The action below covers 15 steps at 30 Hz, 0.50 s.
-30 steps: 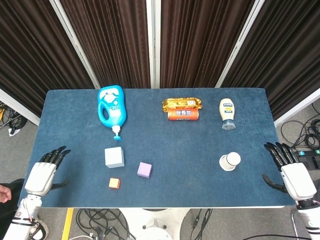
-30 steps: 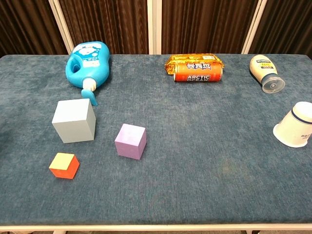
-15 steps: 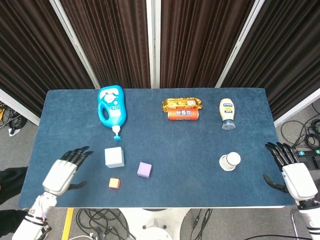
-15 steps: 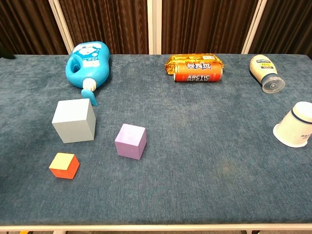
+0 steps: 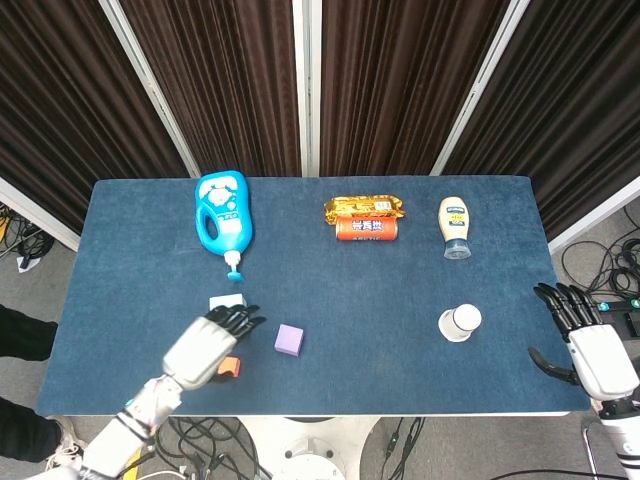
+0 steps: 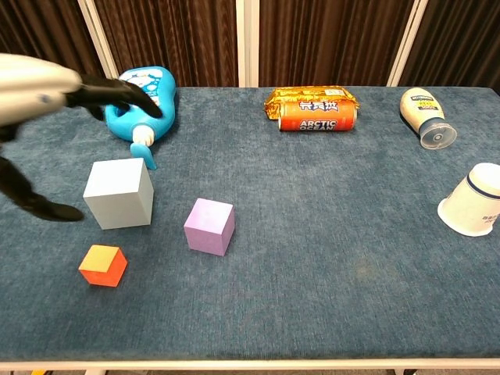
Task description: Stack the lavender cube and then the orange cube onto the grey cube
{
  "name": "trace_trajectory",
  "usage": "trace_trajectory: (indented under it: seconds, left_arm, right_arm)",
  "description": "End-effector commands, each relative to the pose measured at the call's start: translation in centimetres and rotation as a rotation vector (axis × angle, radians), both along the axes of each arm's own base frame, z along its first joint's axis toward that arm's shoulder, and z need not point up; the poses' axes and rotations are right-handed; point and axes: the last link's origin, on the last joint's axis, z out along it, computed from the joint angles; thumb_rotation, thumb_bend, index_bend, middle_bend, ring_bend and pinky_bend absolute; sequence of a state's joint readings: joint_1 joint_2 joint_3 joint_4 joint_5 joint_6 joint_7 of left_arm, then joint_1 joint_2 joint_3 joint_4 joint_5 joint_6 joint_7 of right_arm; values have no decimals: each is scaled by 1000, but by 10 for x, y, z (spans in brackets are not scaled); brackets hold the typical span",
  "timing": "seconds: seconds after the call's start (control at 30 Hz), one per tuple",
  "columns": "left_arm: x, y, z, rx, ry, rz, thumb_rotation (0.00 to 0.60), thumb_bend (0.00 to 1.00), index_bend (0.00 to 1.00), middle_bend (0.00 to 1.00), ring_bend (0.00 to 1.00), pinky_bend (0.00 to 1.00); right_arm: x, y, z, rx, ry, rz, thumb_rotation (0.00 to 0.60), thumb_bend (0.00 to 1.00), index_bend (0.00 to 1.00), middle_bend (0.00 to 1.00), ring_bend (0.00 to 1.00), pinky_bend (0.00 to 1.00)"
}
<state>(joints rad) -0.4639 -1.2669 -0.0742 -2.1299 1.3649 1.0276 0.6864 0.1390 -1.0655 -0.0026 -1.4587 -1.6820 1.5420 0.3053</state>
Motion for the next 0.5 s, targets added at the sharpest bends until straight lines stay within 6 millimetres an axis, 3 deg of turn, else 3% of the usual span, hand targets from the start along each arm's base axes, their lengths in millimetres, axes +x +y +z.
trace_trajectory:
  seconds: [0.03, 0.27, 0.5]
  left_arm:
    - [25, 7, -25, -45, 8, -45, 600, 108, 200, 244, 191, 275]
    - [46, 14, -67, -75, 52, -59, 600, 123, 201, 257, 196, 280]
    - [49, 20, -90, -63, 102, -19, 600, 129, 207, 280, 209, 287]
  right_arm:
    - [0, 0, 1, -4, -7, 5, 600, 202, 31, 81, 0, 0]
    - [0, 1, 3, -17, -11, 17, 600, 201, 32, 81, 0, 0]
    - [0, 2, 6, -32, -32, 25, 600, 201, 32, 82, 0, 0]
